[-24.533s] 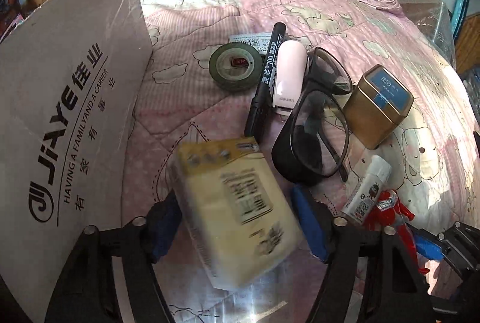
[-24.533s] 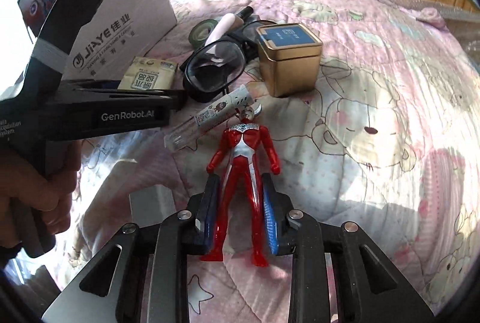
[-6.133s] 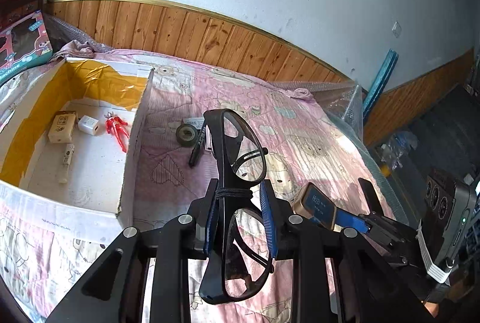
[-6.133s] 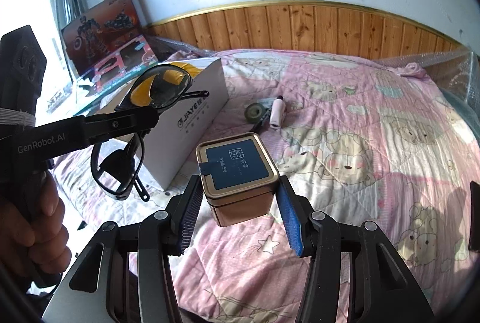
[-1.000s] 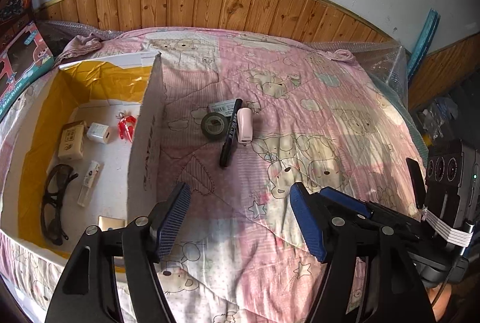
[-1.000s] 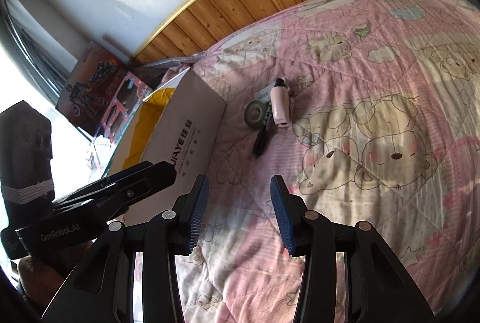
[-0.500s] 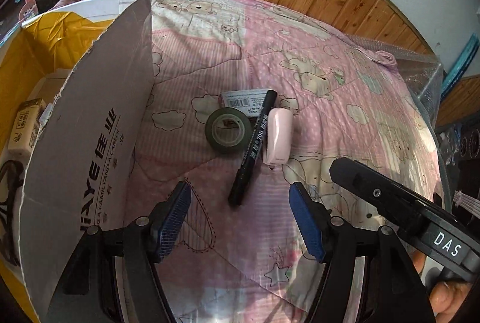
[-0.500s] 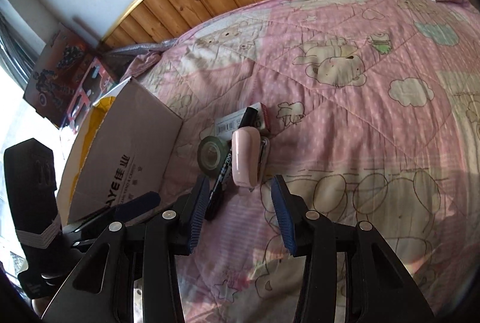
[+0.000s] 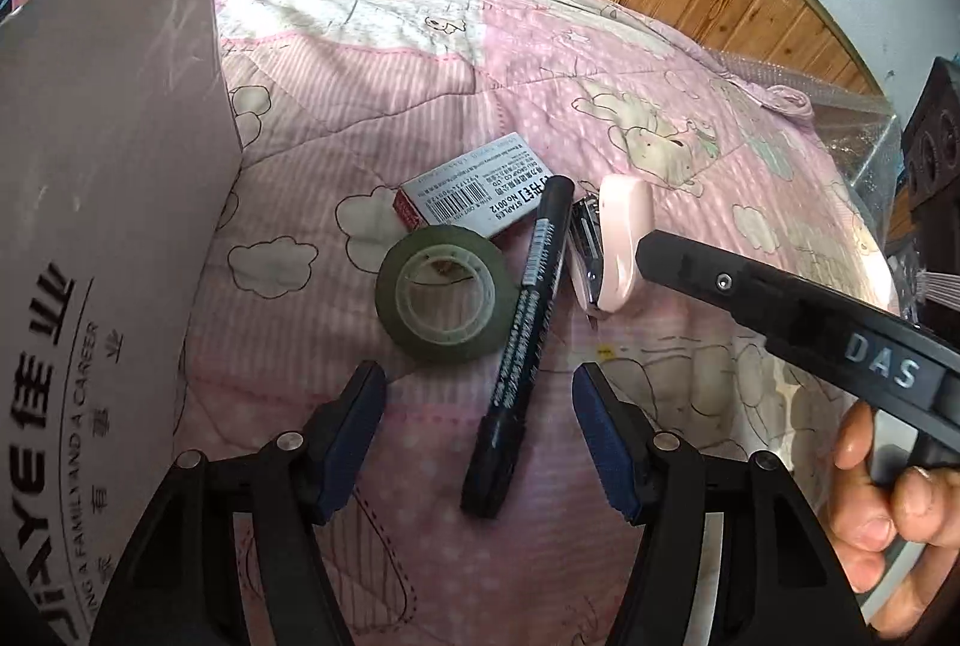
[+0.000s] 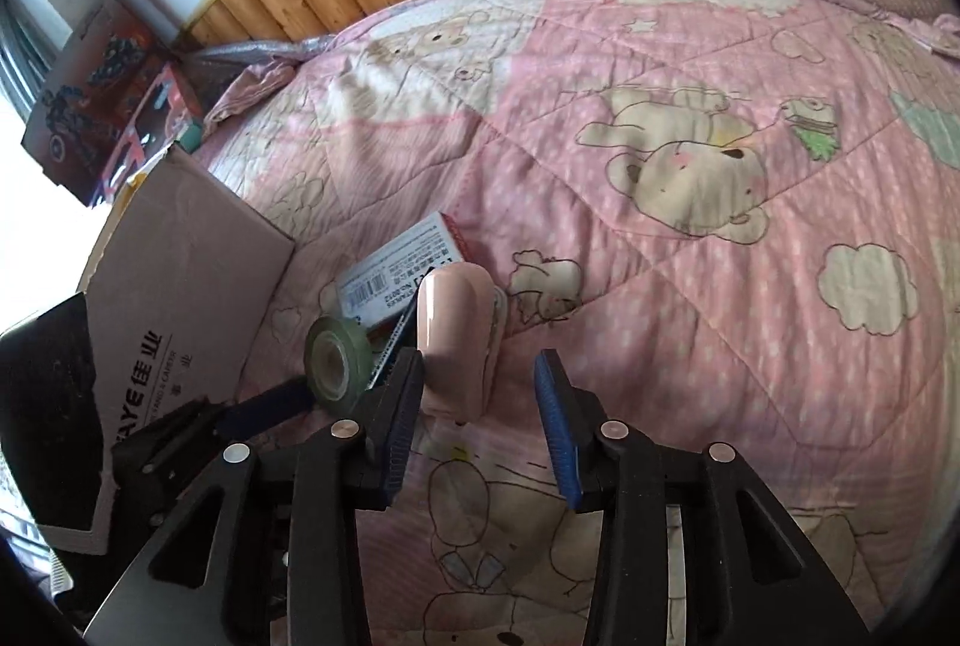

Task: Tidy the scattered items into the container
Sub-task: 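Grasp the pink stapler with the right tool while the left tool grasps the black marker, then carry the pink stapler and black marker over the white box with both tools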

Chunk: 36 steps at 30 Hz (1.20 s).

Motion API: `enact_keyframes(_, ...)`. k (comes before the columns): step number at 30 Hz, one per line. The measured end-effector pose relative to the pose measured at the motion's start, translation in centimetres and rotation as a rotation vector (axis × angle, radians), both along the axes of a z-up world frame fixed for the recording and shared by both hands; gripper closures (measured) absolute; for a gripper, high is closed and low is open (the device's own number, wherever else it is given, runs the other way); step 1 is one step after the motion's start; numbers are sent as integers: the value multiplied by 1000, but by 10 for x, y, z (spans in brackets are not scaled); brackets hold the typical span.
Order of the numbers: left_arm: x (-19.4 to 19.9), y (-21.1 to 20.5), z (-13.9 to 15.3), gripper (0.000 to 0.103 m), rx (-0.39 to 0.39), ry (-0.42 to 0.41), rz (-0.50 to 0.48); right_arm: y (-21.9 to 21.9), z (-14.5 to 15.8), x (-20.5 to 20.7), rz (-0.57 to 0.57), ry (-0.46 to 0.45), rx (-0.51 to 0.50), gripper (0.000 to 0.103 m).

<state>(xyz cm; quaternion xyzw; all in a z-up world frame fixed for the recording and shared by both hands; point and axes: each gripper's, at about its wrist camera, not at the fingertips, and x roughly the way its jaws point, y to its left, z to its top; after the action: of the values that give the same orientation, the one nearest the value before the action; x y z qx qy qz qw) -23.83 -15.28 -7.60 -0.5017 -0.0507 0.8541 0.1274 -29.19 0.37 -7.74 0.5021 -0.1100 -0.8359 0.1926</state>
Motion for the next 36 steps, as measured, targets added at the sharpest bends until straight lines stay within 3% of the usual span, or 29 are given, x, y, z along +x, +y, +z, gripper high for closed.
enact_keyframes(5, -9, 16, -4, 37, -93, 63, -49, -16, -6, -12, 37, -13, 37, 58)
enact_keyframes(6, -8, 18, -4, 49, -110, 77, -64, -14, -5, -13, 28, -8, 63, 74)
enact_keyframes(7, -7, 19, -3, 63, -122, 93, -78, -12, -2, -13, 18, 6, 98, 78)
enact_keyframes(8, -6, 19, -2, 84, -126, 97, -90, -8, 1, -13, 6, 20, 129, 78)
enact_keyframes(11, 2, 10, 2, 86, -84, 100, -84, 9, -1, -11, -21, 12, 162, 78)
enact_keyframes(14, -2, 8, -5, 79, -54, 90, -66, 11, -9, -14, -35, 15, 159, 77)
enact_keyframes(15, -5, 12, -5, 65, -49, 102, -72, 11, -11, -16, -45, 21, 145, 76)
enact_keyframes(17, -12, 29, -6, 55, -74, 123, -111, 13, -15, -19, -60, 29, 118, 76)
enact_keyframes(19, -14, 40, -7, 71, -132, 147, -130, 18, -15, -19, -80, 20, 81, 77)
enact_keyframes(21, -17, 38, -4, 89, -107, 127, -133, 26, -12, -14, -101, 10, 38, 77)
enact_keyframes(27, -7, 22, 11, 89, -1, 90, -112, 43, -6, 13, -164, -19, -44, 77)
enact_keyframes(36, 24, 14, 36, 89, 43, 97, -110, 43, 10, 58, -204, -23, -65, 77)
